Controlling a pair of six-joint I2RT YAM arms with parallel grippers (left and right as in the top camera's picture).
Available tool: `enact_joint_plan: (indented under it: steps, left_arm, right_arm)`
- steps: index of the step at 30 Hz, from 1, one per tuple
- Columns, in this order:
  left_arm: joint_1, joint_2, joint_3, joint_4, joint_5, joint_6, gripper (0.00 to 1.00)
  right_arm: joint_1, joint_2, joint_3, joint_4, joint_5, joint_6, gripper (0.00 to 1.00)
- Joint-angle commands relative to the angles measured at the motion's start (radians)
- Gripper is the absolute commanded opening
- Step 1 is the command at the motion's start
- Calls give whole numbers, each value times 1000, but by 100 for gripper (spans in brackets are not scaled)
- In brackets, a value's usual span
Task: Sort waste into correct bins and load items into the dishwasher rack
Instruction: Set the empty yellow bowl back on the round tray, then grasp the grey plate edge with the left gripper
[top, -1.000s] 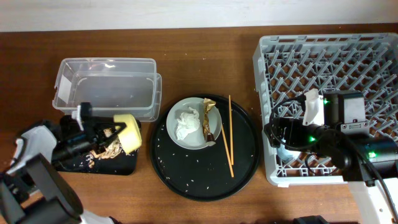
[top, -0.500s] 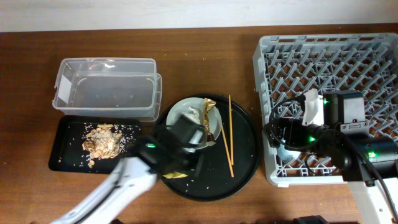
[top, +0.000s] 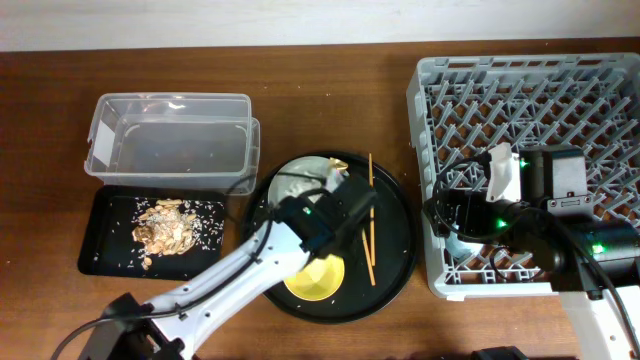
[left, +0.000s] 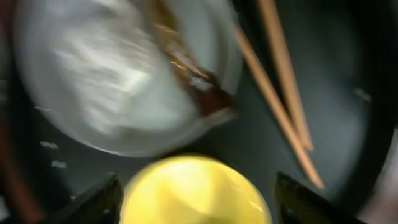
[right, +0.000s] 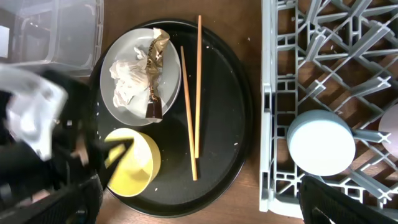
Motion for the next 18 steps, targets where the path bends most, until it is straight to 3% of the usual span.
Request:
enact_joint_plan:
  steps: [1,4,8,9,11,12,18]
  left_arm:
    - [124,72,9,83,-156,26,82]
    - [224,190,9,251,45,171,82]
    - [267,286,9,316,60,176,81]
    - [267,301,9,310,60,176,66]
    - [267,300,13,268,69,175,15]
    - [267,298,24,233,68,175,4]
    - [362,105,173,-139,64,114,1]
  right_arm:
    - [4,2,12,0,-5,-7,100]
    - [4,3,12,0,-5,-6,100]
    - [4,16,12,0,-6,-6,100]
    - [4,17,12,0,-5,-6,100]
    - [4,18,12,0,-5,-6,100]
    - [4,18,12,0,-5,-7,100]
    - [4,18,12,0,-5,-6,100]
